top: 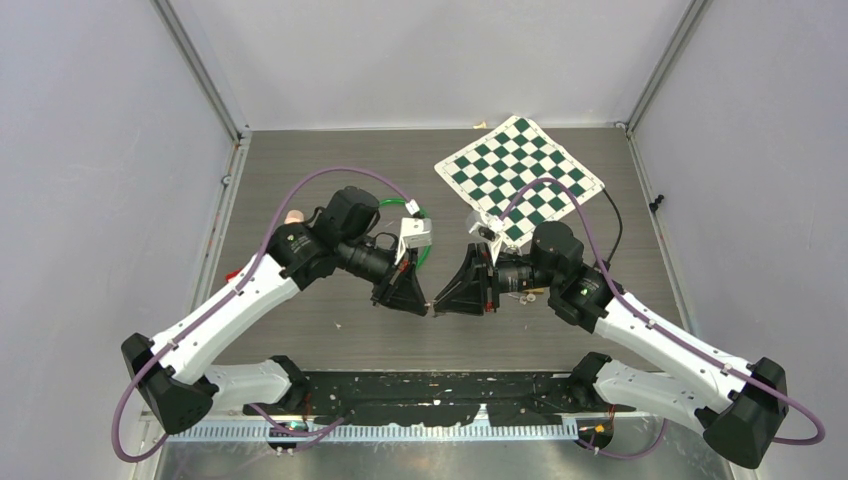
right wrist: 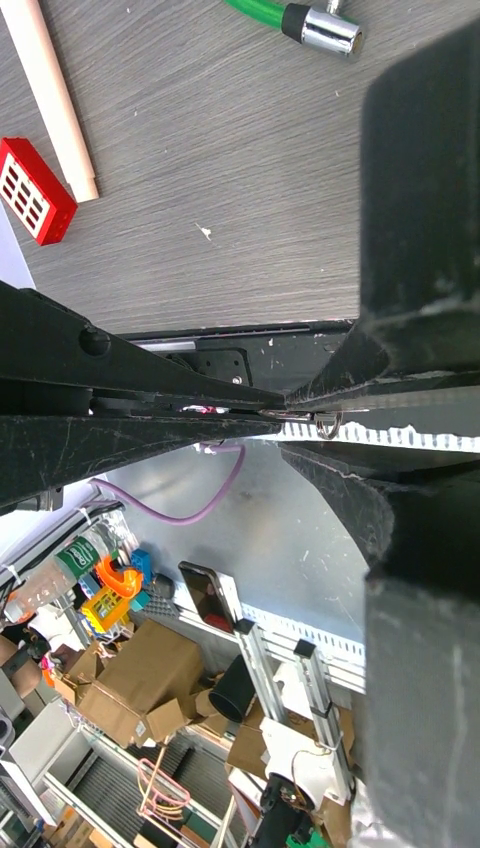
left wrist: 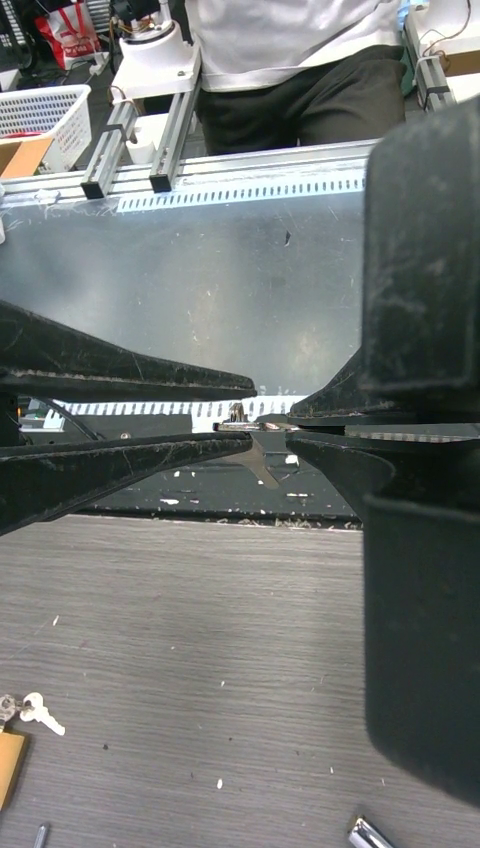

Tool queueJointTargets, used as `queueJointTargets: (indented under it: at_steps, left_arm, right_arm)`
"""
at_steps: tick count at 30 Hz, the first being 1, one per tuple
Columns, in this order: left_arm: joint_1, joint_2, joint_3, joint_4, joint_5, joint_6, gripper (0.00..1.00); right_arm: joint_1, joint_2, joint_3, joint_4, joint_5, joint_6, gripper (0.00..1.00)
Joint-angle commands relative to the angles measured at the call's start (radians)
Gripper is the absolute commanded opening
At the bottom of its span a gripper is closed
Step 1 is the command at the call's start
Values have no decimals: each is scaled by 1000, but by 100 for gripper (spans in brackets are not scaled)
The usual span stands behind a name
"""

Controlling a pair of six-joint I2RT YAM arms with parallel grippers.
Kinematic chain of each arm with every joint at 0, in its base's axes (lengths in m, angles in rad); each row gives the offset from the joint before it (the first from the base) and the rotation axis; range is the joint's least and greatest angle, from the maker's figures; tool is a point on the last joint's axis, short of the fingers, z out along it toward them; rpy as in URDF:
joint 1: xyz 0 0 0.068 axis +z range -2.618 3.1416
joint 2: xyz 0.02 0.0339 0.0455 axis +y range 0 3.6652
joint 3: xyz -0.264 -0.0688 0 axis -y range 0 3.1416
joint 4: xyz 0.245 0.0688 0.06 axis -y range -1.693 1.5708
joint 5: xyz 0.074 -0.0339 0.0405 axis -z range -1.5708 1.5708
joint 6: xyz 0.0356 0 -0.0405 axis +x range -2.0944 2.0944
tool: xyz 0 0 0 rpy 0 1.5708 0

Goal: Unlock with the key

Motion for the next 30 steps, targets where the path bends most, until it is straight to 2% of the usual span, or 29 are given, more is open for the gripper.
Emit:
queueJointTargets:
  at_steps: [1, 7, 10, 14, 15, 17, 19, 20, 26, 30]
  left_arm:
    - [3, 1, 49, -6, 7, 13, 0]
    - [3, 4, 53, -11, 9, 16, 0]
    - [3, 4, 56, -14, 4, 16, 0]
    - [5, -2, 57, -8, -54, -4, 1]
    - [7, -6, 53, -2, -79, -19, 4]
    - [20, -20, 34, 29, -124, -65, 18]
    - [51, -48, 4, 77, -163, -139, 35]
    - [71, -64, -15, 107, -190, -182, 48]
    - [191, -190, -166, 245, -530, -483, 97]
    - [192, -215, -208, 213, -792, -659, 100]
  right_arm:
    - [-2, -6, 14, 30, -20, 1, 23]
    - [-1, 2, 20, 24, -22, -3, 16]
    - [-1, 9, 24, 3, -21, -17, 7]
    - [-2, 3, 32, -43, 18, -51, 5]
    - [-3, -2, 32, -52, 49, -56, 5]
    - [-7, -6, 24, -68, 91, -62, 5]
    - [-29, -8, 3, -70, 129, -51, 5]
    - [-38, -9, -6, -62, 140, -35, 5]
    - [-133, -85, -161, 47, 340, 112, 5]
    - [-165, -133, -258, 133, 462, 206, 5]
